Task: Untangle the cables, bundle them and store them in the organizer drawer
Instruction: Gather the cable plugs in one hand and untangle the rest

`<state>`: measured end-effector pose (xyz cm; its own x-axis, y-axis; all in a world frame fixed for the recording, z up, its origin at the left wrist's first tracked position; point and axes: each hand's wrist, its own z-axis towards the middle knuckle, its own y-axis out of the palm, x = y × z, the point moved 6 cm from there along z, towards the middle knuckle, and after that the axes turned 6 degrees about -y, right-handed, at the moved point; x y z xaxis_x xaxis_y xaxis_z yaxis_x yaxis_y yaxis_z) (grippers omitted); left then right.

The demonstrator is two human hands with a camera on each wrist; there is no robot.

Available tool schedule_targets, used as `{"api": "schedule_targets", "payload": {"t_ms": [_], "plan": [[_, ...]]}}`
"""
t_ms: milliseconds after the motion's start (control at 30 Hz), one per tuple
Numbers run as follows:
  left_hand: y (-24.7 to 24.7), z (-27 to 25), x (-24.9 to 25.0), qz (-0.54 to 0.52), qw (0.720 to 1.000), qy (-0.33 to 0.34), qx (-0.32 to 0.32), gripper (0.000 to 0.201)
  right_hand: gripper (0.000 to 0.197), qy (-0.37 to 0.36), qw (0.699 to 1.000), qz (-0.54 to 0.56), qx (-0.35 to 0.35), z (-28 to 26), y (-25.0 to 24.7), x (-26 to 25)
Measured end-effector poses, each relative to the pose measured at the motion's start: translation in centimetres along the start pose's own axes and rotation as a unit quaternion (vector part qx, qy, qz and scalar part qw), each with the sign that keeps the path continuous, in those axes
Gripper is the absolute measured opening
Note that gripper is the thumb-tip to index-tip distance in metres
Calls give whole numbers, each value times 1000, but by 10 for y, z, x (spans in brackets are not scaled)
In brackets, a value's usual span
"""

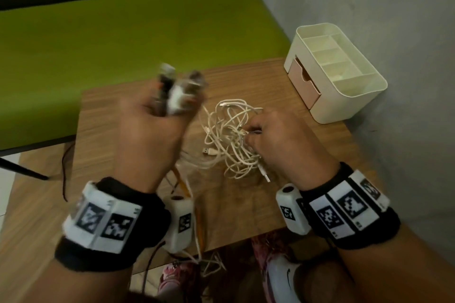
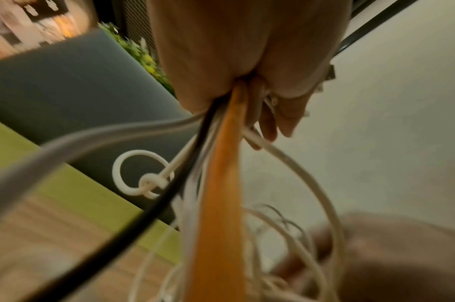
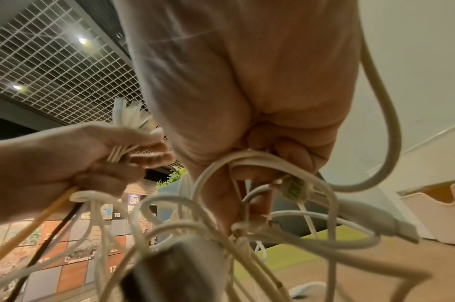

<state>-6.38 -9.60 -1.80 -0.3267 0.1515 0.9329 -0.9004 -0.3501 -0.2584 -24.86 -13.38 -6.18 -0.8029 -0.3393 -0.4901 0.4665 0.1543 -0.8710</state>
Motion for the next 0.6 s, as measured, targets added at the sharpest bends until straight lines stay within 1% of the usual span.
{"api": "schedule_targets", "payload": {"t_ms": [33, 100, 133, 167, 200, 267, 300, 400, 500, 600], "plan": [[15, -5, 2, -1, 999, -1, -49, 10, 15, 1, 1000, 6, -12, -1, 3, -3], [40, -12, -5, 24, 990, -10, -136, 16, 12, 5, 998, 58, -25, -1, 4, -5], [47, -15, -11, 47, 985, -13, -165, 17, 11, 3, 997, 72, -22, 0, 2, -5], [48, -14, -18, 64, 982, -24, -178, 16, 12, -1, 997, 77, -12, 0, -1, -5], [46, -11, -25, 70, 981, -38, -177, 12, 13, -3, 996, 92, 7, 0, -6, -3], [37, -5, -38, 67, 982, -71, -161, 16, 12, 2, 985, 166, 56, 0, -17, 2], [35, -3, -40, 51, 983, -84, -157, 16, 12, 5, 978, 198, 69, -1, -20, 3], [38, 0, -42, 28, 983, -102, -153, 9, 8, 5, 967, 243, 76, -3, -21, 3], [45, -2, -39, 54, 980, -82, -174, 11, 8, 7, 960, 269, 81, -4, -22, 7], [47, -3, -35, 63, 983, -45, -167, 13, 7, 6, 955, 285, 79, -4, -23, 9]]}}
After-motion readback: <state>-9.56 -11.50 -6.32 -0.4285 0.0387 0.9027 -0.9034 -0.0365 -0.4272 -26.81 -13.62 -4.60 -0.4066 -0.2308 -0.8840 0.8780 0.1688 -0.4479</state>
